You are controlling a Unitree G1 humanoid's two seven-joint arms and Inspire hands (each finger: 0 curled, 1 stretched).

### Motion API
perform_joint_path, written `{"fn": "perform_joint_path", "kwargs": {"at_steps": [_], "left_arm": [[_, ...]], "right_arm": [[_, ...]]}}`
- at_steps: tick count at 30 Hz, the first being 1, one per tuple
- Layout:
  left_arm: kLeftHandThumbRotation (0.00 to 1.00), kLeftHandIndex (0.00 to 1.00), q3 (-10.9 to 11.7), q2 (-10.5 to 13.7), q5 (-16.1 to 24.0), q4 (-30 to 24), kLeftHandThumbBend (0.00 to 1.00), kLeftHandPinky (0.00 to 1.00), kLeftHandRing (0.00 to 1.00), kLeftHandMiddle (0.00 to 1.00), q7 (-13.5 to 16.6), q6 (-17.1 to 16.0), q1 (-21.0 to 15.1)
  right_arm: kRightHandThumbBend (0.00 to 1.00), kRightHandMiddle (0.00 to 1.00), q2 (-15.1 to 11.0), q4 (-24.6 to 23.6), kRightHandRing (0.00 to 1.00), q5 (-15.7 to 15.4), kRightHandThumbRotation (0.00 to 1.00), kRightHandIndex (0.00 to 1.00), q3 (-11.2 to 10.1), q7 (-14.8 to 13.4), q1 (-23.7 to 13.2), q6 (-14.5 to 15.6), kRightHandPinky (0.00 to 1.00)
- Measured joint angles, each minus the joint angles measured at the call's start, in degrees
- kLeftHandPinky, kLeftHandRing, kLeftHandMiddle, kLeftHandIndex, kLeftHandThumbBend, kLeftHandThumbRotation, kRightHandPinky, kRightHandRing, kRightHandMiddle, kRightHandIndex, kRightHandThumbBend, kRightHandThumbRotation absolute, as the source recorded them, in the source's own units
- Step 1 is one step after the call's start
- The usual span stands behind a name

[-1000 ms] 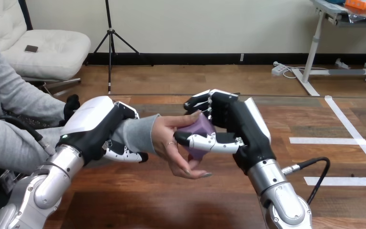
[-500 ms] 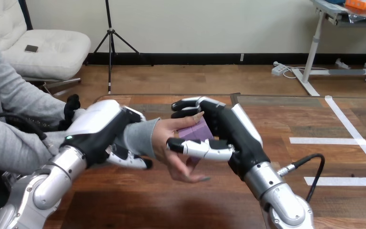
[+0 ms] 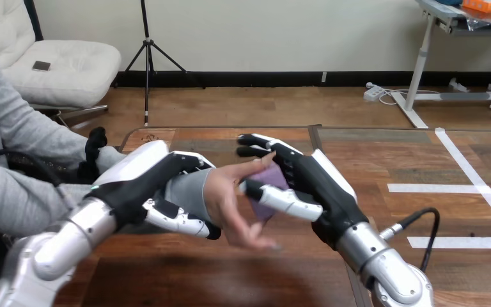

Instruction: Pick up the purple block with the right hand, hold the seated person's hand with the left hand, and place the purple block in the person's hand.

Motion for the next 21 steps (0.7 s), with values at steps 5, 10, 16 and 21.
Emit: {"fn": "perform_joint_path", "kwargs": {"at_steps": [5, 10, 16, 21], "left_arm": [[0.66, 0.79, 1.40, -0.16, -4.70, -0.52, 0.89, 0.67, 0.78, 0.78, -1.82, -0.07, 0.82], [0.69, 0.79, 2.41, -1.03, -9.05, -0.50, 0.83, 0.67, 0.78, 0.78, -3.38, -0.43, 1.47], [0.74, 0.79, 2.51, -1.86, -11.87, 0.06, 0.78, 0.66, 0.77, 0.77, -4.72, -1.47, 2.26], [0.79, 0.78, 2.57, -2.79, -13.60, 1.51, 0.75, 0.64, 0.75, 0.76, -5.07, -3.68, 3.37]], "right_arm": [[1.00, 0.88, 0.20, 0.89, 0.86, 1.32, 1.00, 0.88, -0.86, 0.24, 0.51, -1.47, 0.80], [1.00, 0.87, 0.63, 2.25, 0.86, 2.63, 1.00, 0.88, -1.49, 0.17, 1.04, -3.97, 0.80], [1.00, 0.88, 1.10, 3.69, 0.86, 4.18, 1.00, 0.88, -2.06, 0.21, 1.47, -6.04, 0.80], [1.00, 0.88, 1.43, 4.71, 0.86, 5.31, 1.00, 0.88, -2.90, 0.31, 1.72, -6.53, 0.81]]}}
